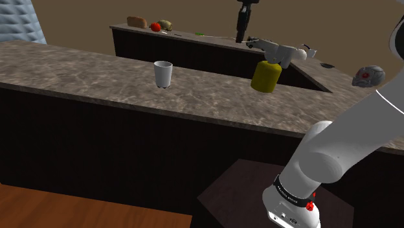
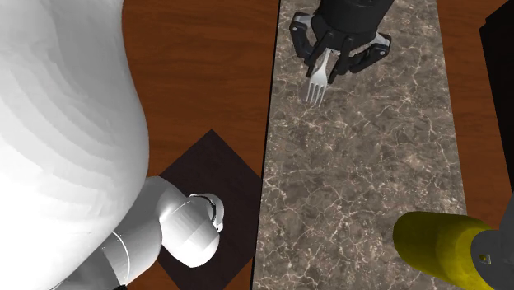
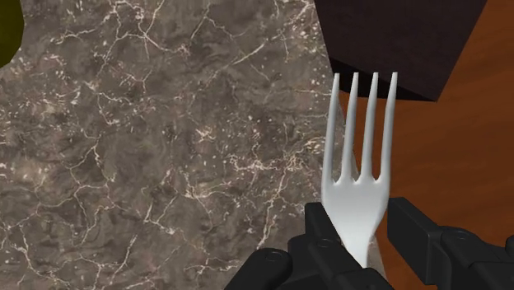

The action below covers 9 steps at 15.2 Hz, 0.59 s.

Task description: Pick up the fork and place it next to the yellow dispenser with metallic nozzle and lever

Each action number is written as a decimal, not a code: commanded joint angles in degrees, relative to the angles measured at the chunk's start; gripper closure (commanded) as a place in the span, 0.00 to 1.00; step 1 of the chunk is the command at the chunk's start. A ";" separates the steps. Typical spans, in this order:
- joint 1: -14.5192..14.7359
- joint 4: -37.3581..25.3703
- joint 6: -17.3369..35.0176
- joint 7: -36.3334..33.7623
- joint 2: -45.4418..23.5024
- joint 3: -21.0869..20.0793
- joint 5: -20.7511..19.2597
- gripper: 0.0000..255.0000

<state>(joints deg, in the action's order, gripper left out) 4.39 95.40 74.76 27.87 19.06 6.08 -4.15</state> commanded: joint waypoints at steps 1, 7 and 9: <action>0.02 -2.63 -1.66 0.13 -0.99 0.02 0.06 1.00; 0.04 -11.00 -6.87 0.60 -4.15 0.12 0.24 1.00; 0.04 -13.65 -8.46 0.75 -5.21 0.17 0.30 1.00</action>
<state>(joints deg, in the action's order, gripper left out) 4.42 83.22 67.28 28.55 14.36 6.24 -3.88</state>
